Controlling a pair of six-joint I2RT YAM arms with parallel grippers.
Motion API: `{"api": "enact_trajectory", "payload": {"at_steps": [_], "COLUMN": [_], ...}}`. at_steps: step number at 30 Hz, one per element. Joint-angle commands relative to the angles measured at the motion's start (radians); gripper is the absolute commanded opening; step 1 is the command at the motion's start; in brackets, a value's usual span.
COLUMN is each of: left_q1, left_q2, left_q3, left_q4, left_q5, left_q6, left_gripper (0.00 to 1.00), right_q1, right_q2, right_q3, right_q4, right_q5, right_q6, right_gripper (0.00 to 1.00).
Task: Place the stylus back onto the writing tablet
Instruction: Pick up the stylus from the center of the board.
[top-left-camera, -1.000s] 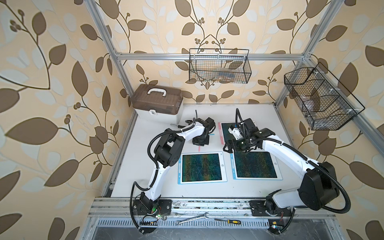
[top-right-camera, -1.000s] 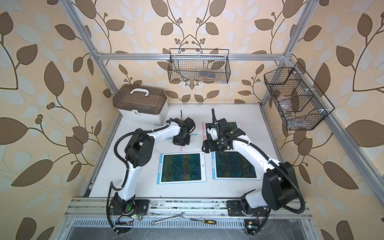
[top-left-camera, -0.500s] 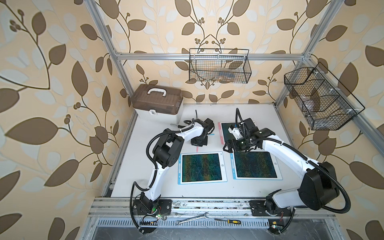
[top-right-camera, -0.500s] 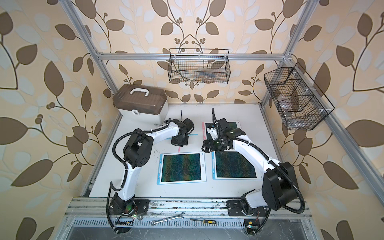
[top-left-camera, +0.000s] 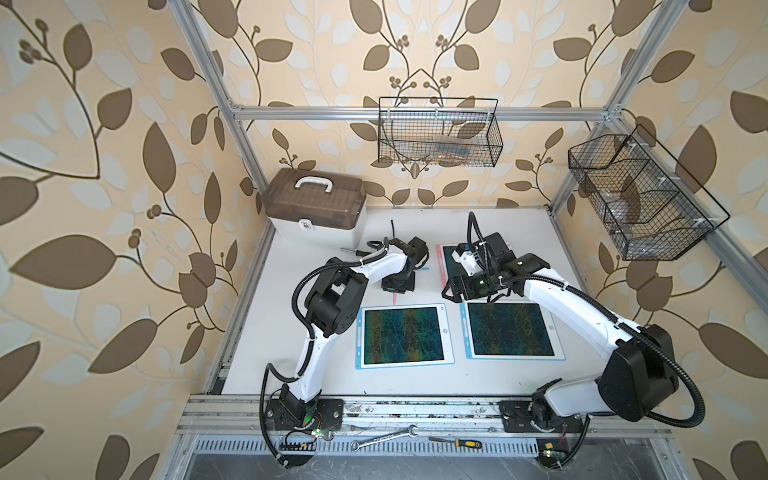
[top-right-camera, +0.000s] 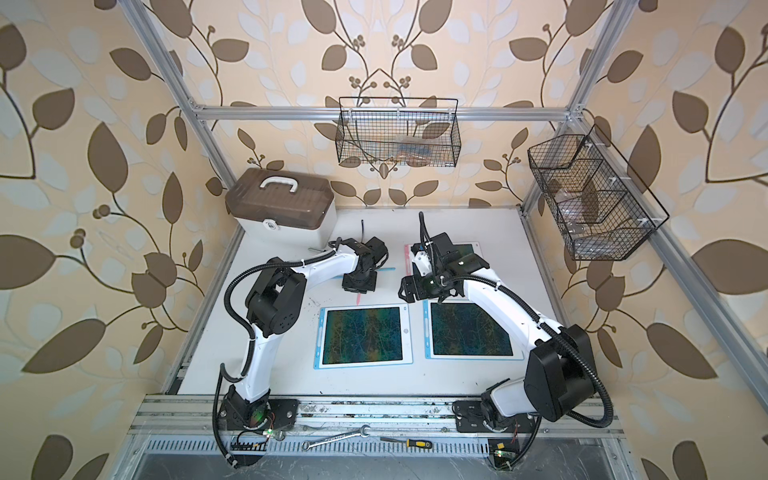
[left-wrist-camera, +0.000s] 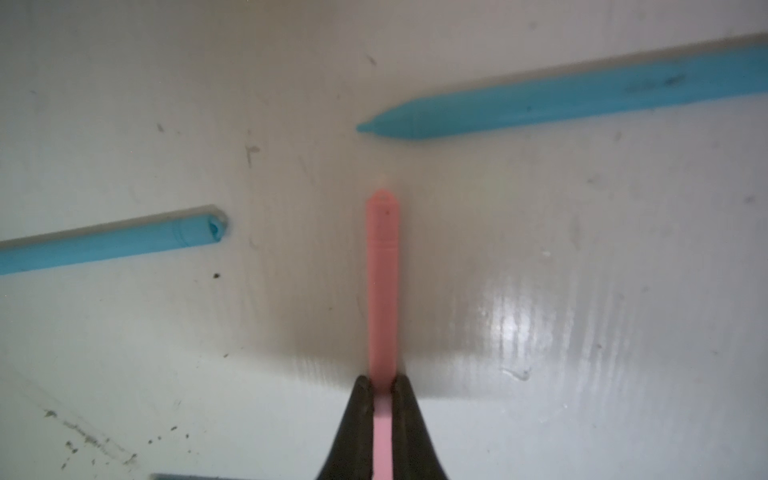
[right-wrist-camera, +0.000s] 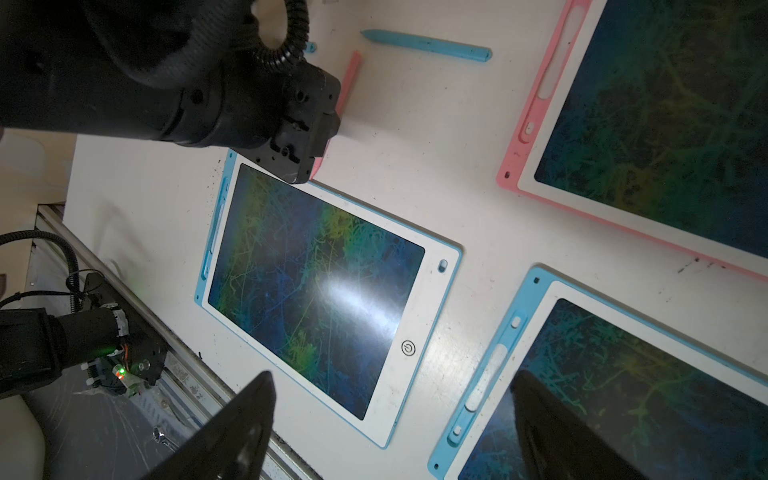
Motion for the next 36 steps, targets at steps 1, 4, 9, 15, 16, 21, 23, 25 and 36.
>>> {"api": "enact_trajectory", "payload": {"at_steps": [1, 4, 9, 15, 16, 21, 23, 25, 36], "left_q1": [0.015, 0.015, 0.017, 0.017, 0.017, 0.02, 0.021, 0.024, 0.027], "left_q2": [-0.043, -0.047, -0.044, -0.048, -0.051, -0.071, -0.078, -0.088, -0.088], "left_q3": [-0.008, 0.004, 0.022, 0.01, 0.009, 0.003, 0.003, 0.002, -0.004], "left_q4": [-0.031, -0.039, -0.052, -0.056, -0.058, -0.051, -0.049, -0.049, -0.052], "left_q5": [-0.018, -0.019, -0.021, -0.026, -0.029, -0.035, -0.035, -0.036, -0.035], "left_q6": [-0.02, -0.019, -0.015, -0.017, -0.018, -0.017, -0.017, -0.015, -0.015], "left_gripper": [0.11, 0.11, 0.11, 0.12, 0.12, 0.12, 0.12, 0.11, 0.12], "right_q1": [0.008, 0.007, 0.007, 0.006, 0.006, 0.008, 0.008, 0.008, 0.016], "right_q2": [-0.013, -0.022, -0.039, -0.05, -0.05, -0.057, -0.054, -0.053, -0.069], "right_q3": [0.03, 0.025, 0.006, 0.001, -0.001, -0.008, -0.009, -0.003, -0.015], "right_q4": [-0.019, -0.021, -0.022, -0.017, -0.016, -0.008, -0.005, -0.004, -0.002], "right_q5": [0.014, 0.019, 0.024, 0.04, 0.043, 0.053, 0.052, 0.05, 0.057], "right_q6": [0.001, 0.001, 0.002, 0.002, 0.002, 0.006, 0.009, 0.016, 0.012], "right_gripper": [0.89, 0.89, 0.89, 0.89, 0.89, 0.89, 0.89, 0.89, 0.89]}}
